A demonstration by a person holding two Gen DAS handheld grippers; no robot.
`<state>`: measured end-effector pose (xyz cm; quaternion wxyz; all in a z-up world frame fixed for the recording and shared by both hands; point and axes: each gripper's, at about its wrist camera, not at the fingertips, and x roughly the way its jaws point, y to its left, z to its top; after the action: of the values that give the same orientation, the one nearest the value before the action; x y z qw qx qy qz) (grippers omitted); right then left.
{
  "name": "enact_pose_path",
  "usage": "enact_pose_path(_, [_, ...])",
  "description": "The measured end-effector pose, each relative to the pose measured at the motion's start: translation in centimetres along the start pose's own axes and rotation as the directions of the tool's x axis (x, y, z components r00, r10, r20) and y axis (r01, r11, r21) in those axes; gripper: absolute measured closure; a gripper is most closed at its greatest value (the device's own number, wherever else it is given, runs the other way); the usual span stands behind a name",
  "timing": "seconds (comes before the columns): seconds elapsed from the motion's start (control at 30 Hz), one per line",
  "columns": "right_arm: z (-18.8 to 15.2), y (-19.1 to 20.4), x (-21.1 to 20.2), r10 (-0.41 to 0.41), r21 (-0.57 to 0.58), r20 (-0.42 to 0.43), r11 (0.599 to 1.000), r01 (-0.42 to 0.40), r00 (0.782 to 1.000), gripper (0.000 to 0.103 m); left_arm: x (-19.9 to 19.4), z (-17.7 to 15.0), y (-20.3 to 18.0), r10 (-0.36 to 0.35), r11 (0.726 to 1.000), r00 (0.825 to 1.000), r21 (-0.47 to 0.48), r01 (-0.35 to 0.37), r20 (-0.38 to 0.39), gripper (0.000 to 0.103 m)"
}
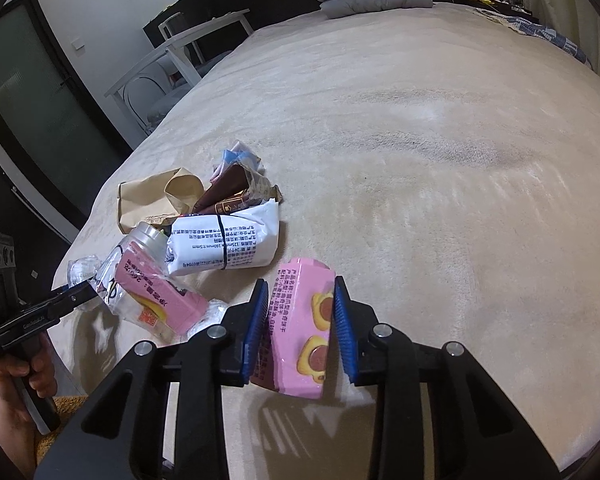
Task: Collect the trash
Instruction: 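Grasp the white foil ball with the left tool while the right tool grasps the pink carton, then carry the foil ball and pink carton down over the black trash bin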
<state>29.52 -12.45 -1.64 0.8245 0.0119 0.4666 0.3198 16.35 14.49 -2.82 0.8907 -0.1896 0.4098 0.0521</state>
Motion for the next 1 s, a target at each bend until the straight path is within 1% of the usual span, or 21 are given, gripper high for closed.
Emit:
enact_pose_path(0.07, [-0.2,0.0,-0.6,0.0,0.0,0.008,1.0,0.0,1.0,0.069,-0.6,-0.4,-0.3,-0.004,1.0,1.0,0.002,0.004,0.016,0.056])
enact_pose_path(0.23, [-1.4,0.2,-2.7,-0.008,0.001,0.037,1.0,0.008,0.999,0.07,-2.2,-1.5,-1.4,-0.042,0.999,0.998,0.013,0.041,0.052,0.056])
enact_pose_path(0.37, [-2.8,0.2,-4.2,-0.009,0.008,0.054,1.0,0.009,0.999,0.07,-3.6,-3.0,-3.0,-0.076,0.996,0.994,0.048,0.072,0.08,0.056])
enact_pose_path(0.43, [-3.7,0.6,-5.1,-0.024,-0.011,0.077,1.0,0.025,0.997,0.07,-4.1,-4.1,-3.8,-0.086,0.994,0.992,0.07,0.08,0.087,0.056])
enact_pose_path(0.53, [-5.2,1.1,-6.2,-0.017,-0.02,0.09,1.0,0.019,0.996,0.07,-5.0,-5.7,-5.1,-0.099,0.991,0.99,0.098,0.089,0.099,0.056])
enact_pose_path(0.87, [-11.1,2.7,-9.3,-0.005,-0.032,0.101,0.999,0.008,0.995,0.07,-6.4,-10.9,-8.1,-0.152,0.982,0.986,0.125,0.141,0.076,0.056])
enact_pose_path(1.0, [-13.1,3.2,-9.6,-0.002,-0.032,0.09,0.999,0.004,0.996,0.07,-6.6,-12.9,-9.2,-0.167,0.978,0.984,0.133,0.159,0.054,0.056])
